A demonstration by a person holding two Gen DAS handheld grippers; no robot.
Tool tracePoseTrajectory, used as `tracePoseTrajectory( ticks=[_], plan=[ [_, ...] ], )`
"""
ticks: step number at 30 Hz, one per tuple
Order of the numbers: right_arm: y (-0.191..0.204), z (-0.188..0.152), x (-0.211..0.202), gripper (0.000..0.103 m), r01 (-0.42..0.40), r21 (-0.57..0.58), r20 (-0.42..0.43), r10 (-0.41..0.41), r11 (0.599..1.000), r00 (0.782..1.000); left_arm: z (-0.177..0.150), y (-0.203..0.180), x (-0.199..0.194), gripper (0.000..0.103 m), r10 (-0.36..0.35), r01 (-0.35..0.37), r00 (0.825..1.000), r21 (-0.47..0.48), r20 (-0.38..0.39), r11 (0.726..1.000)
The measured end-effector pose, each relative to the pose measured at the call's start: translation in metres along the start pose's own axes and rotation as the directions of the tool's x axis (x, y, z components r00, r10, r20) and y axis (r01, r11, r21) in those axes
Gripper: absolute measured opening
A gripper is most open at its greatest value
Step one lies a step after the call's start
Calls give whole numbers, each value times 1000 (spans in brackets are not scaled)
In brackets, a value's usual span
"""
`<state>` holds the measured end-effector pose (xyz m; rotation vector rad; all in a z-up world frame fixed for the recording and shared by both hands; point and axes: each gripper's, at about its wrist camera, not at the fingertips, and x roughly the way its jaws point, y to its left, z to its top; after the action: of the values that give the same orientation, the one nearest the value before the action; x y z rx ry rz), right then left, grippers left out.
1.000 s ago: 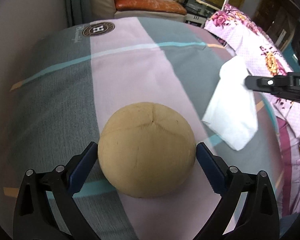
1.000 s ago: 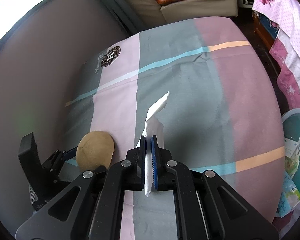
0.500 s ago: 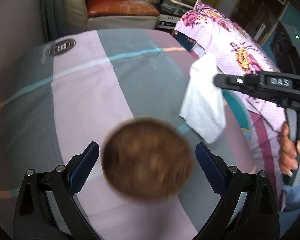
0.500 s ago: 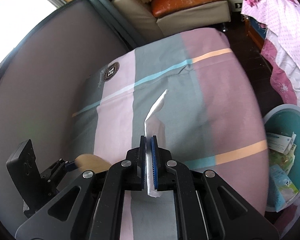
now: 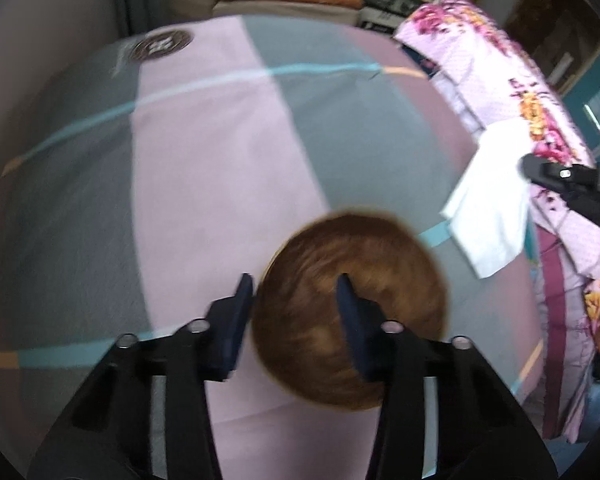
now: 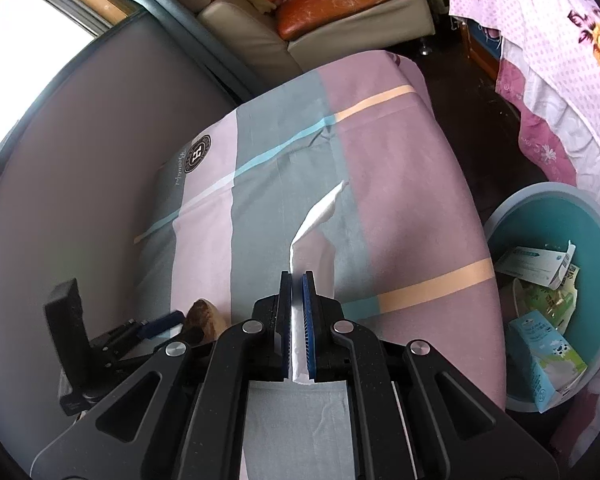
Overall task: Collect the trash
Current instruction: 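Grasp the white tissue with the right tool while the left tool lowers onto the tan pad, then close the left tool on the edge of the tan round pad, then carry the tan pad and the tissue over the teal bin with both tools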
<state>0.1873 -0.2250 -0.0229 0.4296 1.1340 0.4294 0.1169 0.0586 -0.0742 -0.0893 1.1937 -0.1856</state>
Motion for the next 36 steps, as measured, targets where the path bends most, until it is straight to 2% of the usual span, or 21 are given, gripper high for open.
tracePoseTrajectory(
  ticks=[2,3,4,6,7,8,10,12,14,17,19,20,21,22,24,28,36],
  plan=[
    [-1,-1,0,6,-1,2,1,1,1000,1000,-4,7,1,32,-13,12,1000,-35,-16,999],
    [-1,-1,0,6,0,3,1,0,1000,1000,-5,8,2,26,-23,22,1000,-48,-19,999],
    [-1,-1,0,6,0,4,2,0,1000,1000,-7,6,2,24,-30,29,999,-50,-19,998],
    [-3,-2,-2,6,-1,11,4,1,1000,1000,-10,-3,3,23,-46,45,999,-26,-27,999],
    [-3,-3,-2,6,-1,12,5,1,1000,1000,-11,-7,4,23,-28,28,999,-6,-35,1000],
    [-4,-4,-5,6,-2,15,7,2,1000,1000,-12,-7,7,29,2,-2,999,0,-51,1000],
    [-4,-6,-7,6,0,13,10,0,1000,1000,-12,0,7,39,-23,20,999,-54,-44,998],
    [-5,-8,-10,6,4,8,10,-4,1000,1000,-11,5,6,60,-64,60,997,-93,-34,994],
    [-7,-9,-13,6,3,12,14,-3,1000,1000,-8,2,7,60,-33,31,999,-95,-24,995],
    [-10,-9,-15,6,0,18,21,0,1000,1000,-2,-1,11,60,-33,31,999,-102,-15,994],
    [-12,-10,-17,6,0,19,24,0,1000,1000,2,-8,12,54,-43,42,999,-88,-6,995],
    [-13,-10,-17,6,0,21,25,0,1000,1000,3,-13,13,34,-38,38,999,-71,-1,997],
    [-14,-10,-18,6,0,23,25,0,1000,1000,5,-19,16,22,-39,38,999,-55,-9,998],
    [-16,-9,-18,6,0,26,26,0,1000,1000,7,-23,17,18,-30,30,1000,-54,-6,998],
    [-20,-8,-21,6,2,32,34,-3,999,999,9,-32,11,12,15,-14,999,-36,33,999],
    [-29,-7,-26,6,-6,47,52,3,999,999,13,-62,-6,9,79,-84,991,49,108,995],
    [-59,-6,-53,6,-28,95,116,17,995,993,21,-112,-26,9,53,-75,988,149,147,986]
  ],
)
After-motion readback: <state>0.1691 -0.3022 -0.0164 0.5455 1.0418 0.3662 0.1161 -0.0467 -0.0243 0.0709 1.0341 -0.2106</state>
